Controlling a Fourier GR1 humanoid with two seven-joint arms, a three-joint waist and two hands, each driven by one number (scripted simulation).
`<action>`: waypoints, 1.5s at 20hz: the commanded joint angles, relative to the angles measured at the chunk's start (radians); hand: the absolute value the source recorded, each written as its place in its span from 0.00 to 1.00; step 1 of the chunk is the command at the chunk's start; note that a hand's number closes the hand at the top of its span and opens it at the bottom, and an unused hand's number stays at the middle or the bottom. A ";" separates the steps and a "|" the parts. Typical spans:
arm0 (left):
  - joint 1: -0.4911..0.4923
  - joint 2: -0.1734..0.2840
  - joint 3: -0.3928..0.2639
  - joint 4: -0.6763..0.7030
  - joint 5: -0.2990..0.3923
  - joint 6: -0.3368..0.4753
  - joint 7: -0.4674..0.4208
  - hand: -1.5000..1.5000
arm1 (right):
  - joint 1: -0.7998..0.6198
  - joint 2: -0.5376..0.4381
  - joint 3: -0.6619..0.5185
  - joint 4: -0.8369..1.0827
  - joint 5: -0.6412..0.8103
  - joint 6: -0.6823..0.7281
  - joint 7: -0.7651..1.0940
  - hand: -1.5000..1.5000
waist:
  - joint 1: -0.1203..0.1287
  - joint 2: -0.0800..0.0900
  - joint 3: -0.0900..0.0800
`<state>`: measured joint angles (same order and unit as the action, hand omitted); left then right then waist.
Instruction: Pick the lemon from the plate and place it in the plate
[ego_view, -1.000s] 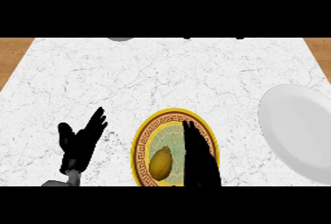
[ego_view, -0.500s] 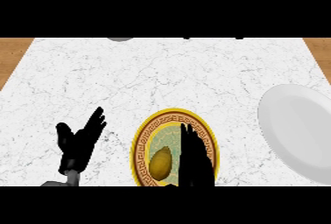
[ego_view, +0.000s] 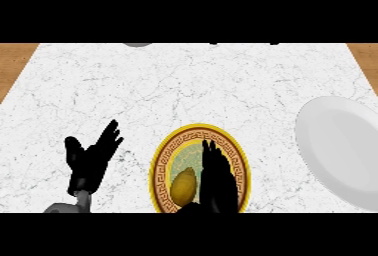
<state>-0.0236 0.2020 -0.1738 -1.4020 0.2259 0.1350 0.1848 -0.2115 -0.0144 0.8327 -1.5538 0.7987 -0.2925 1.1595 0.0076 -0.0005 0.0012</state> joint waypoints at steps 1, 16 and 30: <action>0.011 -0.006 -0.009 -0.022 -0.008 0.005 0.039 0.50 | -0.062 0.014 -0.010 0.094 -0.074 -0.066 0.140 0.00 | 0.006 0.002 -0.001; 0.014 -0.010 0.030 0.000 -0.015 -0.034 0.003 0.50 | -0.250 0.014 -0.237 0.357 0.008 -0.067 0.156 1.00 | 0.012 0.006 -0.002; -0.014 -0.020 0.009 0.014 -0.030 -0.034 0.020 0.50 | -0.657 -0.143 -0.598 0.676 0.533 -0.228 0.317 1.00 | 0.038 0.014 -0.005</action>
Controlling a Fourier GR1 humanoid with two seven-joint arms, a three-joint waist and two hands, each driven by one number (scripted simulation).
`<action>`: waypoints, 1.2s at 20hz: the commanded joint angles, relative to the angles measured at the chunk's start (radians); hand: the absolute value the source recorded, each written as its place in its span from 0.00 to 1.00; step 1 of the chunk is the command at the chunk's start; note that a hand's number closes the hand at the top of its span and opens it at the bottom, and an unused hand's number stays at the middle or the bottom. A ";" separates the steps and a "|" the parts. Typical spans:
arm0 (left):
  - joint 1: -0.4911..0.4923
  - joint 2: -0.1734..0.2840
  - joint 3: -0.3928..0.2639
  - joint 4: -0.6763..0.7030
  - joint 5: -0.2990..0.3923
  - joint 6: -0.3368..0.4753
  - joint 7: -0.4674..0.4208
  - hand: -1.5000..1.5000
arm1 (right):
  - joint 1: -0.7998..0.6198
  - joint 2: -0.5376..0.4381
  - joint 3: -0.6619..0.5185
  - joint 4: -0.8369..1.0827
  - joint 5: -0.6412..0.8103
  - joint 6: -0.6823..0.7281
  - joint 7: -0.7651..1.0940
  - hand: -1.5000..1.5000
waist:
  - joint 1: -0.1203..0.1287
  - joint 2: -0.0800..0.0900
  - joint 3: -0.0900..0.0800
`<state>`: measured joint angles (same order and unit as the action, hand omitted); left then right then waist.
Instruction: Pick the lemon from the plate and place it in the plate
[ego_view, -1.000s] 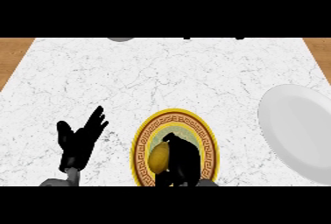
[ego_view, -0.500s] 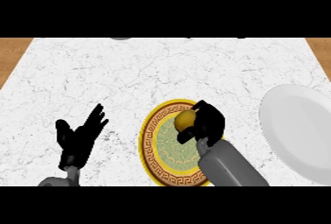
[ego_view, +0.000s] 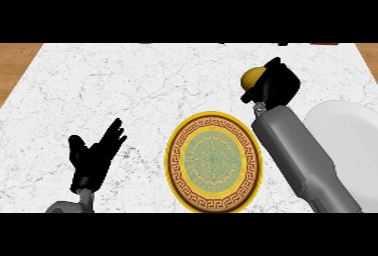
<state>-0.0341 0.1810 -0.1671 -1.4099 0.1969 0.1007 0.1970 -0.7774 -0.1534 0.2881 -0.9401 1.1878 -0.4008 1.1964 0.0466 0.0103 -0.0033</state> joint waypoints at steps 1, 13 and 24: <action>0.002 -0.013 -0.018 -0.004 -0.012 0.012 0.015 0.50 | -0.115 0.009 -0.071 0.055 0.181 -0.131 0.288 1.00 | 0.001 -0.005 0.001; 0.032 -0.002 0.009 0.007 -0.010 0.018 -0.009 0.50 | -0.077 -0.002 -0.403 -0.037 0.509 -0.359 0.290 1.00 | -0.041 -0.004 0.003; 0.043 -0.041 -0.005 0.023 -0.046 0.062 -0.037 0.50 | 0.235 0.077 -0.658 -0.208 0.848 -0.470 0.269 1.00 | -0.062 -0.005 0.004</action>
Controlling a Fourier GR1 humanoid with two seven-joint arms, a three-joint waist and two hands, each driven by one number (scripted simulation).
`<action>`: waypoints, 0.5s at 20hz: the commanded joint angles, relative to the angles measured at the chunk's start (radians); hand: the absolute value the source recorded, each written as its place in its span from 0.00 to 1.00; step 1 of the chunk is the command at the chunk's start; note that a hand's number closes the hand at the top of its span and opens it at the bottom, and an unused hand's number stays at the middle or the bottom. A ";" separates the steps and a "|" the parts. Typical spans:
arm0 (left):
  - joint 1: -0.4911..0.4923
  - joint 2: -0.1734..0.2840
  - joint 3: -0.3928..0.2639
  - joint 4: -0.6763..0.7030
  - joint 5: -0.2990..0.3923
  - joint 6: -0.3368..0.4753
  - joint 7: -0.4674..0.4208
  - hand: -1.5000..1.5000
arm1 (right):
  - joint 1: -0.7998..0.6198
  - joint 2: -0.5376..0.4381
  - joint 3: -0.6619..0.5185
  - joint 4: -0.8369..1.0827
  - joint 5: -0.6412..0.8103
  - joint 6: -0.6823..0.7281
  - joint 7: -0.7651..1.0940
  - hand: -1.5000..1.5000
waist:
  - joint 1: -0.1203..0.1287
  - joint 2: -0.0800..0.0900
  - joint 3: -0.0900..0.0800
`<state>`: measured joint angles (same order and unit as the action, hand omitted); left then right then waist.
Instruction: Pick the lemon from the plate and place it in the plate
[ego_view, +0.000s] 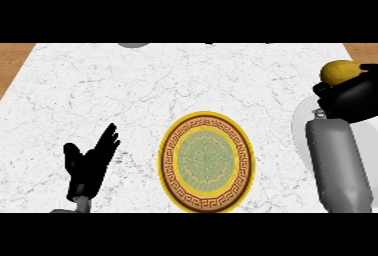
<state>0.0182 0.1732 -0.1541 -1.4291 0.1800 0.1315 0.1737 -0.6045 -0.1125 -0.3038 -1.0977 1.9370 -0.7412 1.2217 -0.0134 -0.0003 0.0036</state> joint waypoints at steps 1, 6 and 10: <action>0.036 0.013 0.012 -0.013 0.025 -0.025 0.007 0.50 | 0.093 0.012 -0.116 -0.062 0.058 -0.161 0.211 1.00 | 0.009 0.002 -0.002; -0.009 0.002 0.014 -0.018 0.015 -0.006 0.037 0.50 | 0.196 0.015 -0.217 -0.120 -0.015 -0.247 0.085 1.00 | 0.004 0.001 -0.002; 0.028 -0.014 -0.001 0.001 0.000 -0.018 -0.009 0.50 | 0.248 -0.004 -0.286 -0.059 -0.101 -0.350 -0.001 1.00 | 0.014 0.002 -0.002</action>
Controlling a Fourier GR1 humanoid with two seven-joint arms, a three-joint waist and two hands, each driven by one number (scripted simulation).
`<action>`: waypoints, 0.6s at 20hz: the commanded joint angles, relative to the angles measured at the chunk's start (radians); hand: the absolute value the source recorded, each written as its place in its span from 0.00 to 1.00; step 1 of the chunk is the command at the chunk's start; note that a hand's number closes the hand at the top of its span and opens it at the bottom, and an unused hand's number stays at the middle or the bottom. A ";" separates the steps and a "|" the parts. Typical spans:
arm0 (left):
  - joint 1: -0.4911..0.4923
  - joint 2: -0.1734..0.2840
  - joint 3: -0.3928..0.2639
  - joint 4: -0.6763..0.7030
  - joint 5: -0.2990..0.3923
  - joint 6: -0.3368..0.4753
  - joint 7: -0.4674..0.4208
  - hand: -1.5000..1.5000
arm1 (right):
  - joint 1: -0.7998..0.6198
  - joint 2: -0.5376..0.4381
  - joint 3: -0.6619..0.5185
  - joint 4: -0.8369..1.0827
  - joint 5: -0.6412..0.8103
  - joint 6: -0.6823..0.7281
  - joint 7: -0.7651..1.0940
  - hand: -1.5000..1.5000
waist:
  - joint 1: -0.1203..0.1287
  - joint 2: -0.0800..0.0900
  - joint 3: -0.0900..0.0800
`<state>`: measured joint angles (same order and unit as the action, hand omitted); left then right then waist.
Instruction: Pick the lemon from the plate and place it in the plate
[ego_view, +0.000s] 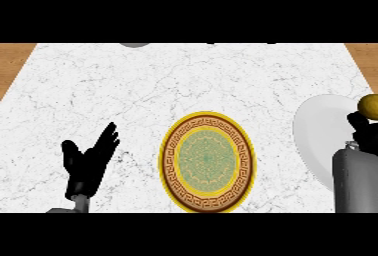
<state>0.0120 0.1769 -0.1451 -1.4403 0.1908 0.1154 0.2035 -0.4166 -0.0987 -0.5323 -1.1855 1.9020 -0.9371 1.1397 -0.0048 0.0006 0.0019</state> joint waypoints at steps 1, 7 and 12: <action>0.024 0.007 0.003 0.023 -0.004 -0.021 -0.019 0.50 | 0.046 -0.041 -0.070 0.013 -0.102 -0.145 0.057 1.00 | 0.004 0.001 -0.001; 0.037 0.016 0.011 -0.015 0.006 -0.031 -0.019 0.50 | 0.029 -0.092 -0.139 0.188 -0.413 0.093 -0.023 0.00 | 0.013 -0.001 0.001; 0.007 -0.025 -0.019 0.000 -0.039 0.015 0.009 0.50 | 0.052 -0.203 -0.040 0.306 -0.821 -0.035 -0.288 0.00 | 0.007 0.000 0.001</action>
<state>0.0164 0.1721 -0.1389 -1.4367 0.1809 0.1072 0.1939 -0.3731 -0.2214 -0.6079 -0.9618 1.3349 -0.9715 1.0101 0.0010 -0.0006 0.0040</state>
